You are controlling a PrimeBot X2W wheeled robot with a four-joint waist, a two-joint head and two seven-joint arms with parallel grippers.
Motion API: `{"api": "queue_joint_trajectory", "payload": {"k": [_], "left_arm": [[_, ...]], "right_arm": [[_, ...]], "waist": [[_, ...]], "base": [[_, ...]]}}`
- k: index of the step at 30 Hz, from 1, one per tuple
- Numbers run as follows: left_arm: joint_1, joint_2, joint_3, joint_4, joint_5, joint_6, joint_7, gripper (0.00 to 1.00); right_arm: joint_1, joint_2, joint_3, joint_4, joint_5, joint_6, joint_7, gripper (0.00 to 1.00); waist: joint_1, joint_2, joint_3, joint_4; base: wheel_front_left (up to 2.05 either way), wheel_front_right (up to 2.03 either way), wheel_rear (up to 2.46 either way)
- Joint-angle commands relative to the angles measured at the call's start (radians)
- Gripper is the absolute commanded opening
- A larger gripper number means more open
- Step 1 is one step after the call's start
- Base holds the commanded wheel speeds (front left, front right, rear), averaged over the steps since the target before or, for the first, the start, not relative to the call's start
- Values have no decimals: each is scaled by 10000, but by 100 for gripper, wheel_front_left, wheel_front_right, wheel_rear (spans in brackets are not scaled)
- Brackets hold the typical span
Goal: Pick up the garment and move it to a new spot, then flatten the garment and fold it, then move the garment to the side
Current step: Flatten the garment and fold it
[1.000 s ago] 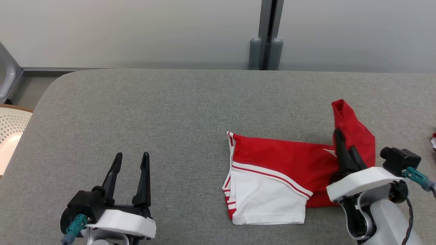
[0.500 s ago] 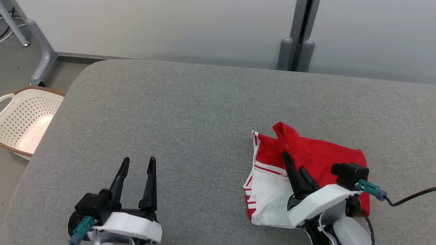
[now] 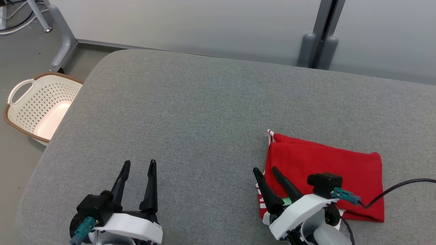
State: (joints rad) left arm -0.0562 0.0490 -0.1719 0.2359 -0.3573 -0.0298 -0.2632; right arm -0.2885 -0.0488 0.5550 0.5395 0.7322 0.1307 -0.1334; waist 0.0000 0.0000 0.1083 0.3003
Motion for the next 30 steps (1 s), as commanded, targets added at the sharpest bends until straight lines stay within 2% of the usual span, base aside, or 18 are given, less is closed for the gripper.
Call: {"api": "queue_joint_trajectory", "payload": {"k": [1, 6, 11, 15, 18, 24, 28, 30], "left_arm": [[-58, 37, 45, -6, -27, 62, -16, 100], [-136, 36, 115, -299, 20, 43, -16, 100], [-172, 39, 234, -588, -73, 50, -16, 100], [-232, 37, 231, -822, -119, 40, -16, 100], [-214, 36, 230, -965, -101, 92, -16, 100], [-149, 36, 198, -1097, -32, 137, -16, 100], [-62, 37, 90, -1149, 45, 142, -16, 100], [29, 37, 36, -1108, -254, 79, -16, 100]], "right_arm": [[-142, -41, -38, 60, 53, -1, -165, 100], [-665, -210, -461, 368, -505, -1, -724, 100], [-950, -1128, -780, 122, -2201, -1, -1193, 100], [-597, -1730, -1642, -377, -3012, -1, -1330, 100], [-202, -1949, -2524, -1094, -3532, -1, -1328, 100], [758, -1819, -3849, -2258, -4447, -1, -1324, 100], [1489, -1328, -4662, -2814, -4845, -1, -1308, 100], [1716, -1128, -4877, -3002, -5017, -1, -1307, 100]], "waist": [[0, 0, -19, -29], [0, 0, -142, -371], [0, 0, -207, -852], [0, 0, -246, -1214], [0, 0, -253, -1459], [0, 0, -255, -1725], [0, 0, -252, -1834], [0, 0, -243, -1877]], "base": [[0, 0, 0], [0, 0, 0], [0, 0, 0], [0, 0, 0], [0, 0, 0], [0, 0, 0], [0, 0, 0], [0, 0, 0]]}}
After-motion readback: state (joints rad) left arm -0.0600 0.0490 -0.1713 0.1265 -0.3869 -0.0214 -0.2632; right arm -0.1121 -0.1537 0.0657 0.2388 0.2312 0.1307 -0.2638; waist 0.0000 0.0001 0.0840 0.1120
